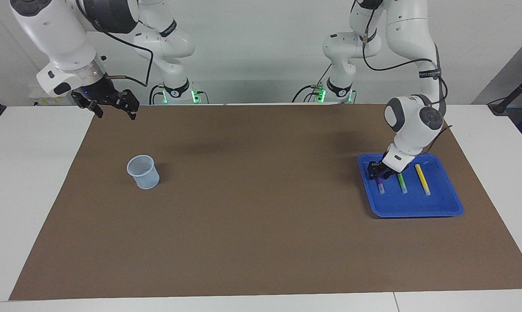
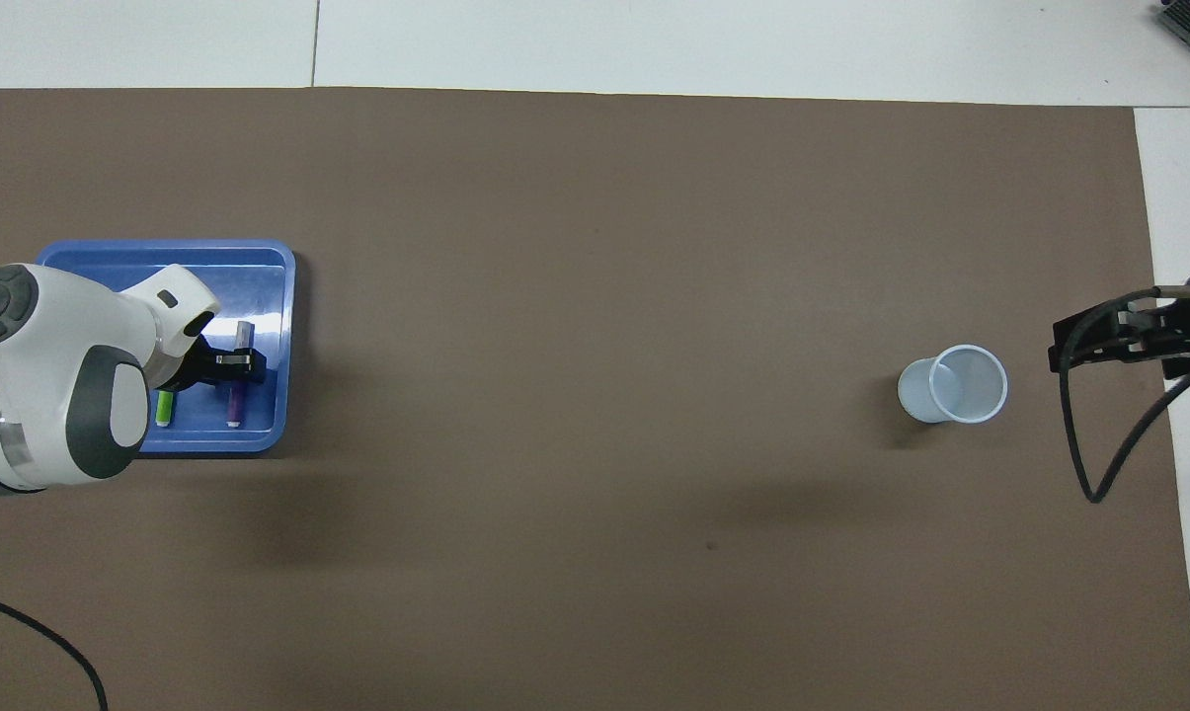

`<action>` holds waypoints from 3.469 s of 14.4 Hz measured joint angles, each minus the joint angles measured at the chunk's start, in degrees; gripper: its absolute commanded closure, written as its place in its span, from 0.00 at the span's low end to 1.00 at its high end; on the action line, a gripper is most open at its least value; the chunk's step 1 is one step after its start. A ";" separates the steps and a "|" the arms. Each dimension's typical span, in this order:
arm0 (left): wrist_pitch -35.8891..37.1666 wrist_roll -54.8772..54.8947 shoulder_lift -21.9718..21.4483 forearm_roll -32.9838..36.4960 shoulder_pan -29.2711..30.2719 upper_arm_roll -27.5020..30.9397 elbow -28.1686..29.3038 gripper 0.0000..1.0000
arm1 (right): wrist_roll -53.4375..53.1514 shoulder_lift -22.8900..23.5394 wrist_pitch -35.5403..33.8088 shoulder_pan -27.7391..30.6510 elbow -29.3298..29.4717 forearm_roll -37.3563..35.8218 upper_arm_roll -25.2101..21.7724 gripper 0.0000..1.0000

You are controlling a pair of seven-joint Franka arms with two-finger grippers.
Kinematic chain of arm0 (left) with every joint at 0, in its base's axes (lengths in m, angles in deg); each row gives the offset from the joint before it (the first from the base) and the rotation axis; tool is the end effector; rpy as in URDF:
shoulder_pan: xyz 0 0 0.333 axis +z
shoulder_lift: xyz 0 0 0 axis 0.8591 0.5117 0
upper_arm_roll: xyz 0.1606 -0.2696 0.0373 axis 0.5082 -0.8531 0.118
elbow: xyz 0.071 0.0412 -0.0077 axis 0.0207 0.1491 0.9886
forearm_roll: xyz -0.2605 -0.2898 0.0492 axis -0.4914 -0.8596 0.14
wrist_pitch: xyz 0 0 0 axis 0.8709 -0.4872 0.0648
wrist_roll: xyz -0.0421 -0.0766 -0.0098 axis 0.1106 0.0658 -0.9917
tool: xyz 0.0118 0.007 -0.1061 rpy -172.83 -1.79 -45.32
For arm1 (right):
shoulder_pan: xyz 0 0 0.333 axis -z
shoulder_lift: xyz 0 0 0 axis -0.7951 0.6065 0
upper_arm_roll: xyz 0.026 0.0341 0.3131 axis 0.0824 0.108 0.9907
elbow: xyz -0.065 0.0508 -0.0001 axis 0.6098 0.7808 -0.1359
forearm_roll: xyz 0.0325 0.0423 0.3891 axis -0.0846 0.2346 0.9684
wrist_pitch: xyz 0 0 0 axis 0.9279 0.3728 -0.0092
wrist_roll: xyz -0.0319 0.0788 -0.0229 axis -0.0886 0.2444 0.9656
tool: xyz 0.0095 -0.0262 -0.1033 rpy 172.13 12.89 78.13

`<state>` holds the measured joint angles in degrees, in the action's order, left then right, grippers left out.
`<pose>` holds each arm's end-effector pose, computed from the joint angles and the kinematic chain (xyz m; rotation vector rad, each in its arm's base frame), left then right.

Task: Transfer and insert pens with both arms
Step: 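Lower the left gripper and grasp the purple pen, then lift the purple pen with the left gripper while the right gripper advances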

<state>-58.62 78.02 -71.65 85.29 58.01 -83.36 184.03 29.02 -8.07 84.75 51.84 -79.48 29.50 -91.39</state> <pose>0.5570 -0.0009 0.3002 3.0930 -0.0338 -0.0363 0.5405 -0.0143 0.6059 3.1054 -0.1405 -0.1945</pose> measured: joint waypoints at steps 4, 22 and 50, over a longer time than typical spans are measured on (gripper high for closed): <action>-0.19 -0.66 -0.04 0.00 0.01 0.11 -0.02 0.66 | 0.00 0.00 0.00 0.00 0.00 0.00 0.00 0.00; -0.49 -5.92 -0.11 -0.01 -0.06 -0.10 -0.37 1.00 | 0.00 0.00 0.00 0.00 0.00 0.00 0.00 0.00; 14.66 -67.16 -6.95 -0.29 -1.49 -3.61 -20.95 1.00 | 0.02 -0.31 0.66 -2.17 0.04 0.54 0.18 0.00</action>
<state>-43.96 10.86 -78.60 85.01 56.52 -86.97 163.08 29.04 -8.38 85.41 49.68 -79.45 30.04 -91.20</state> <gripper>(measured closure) 0.824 0.000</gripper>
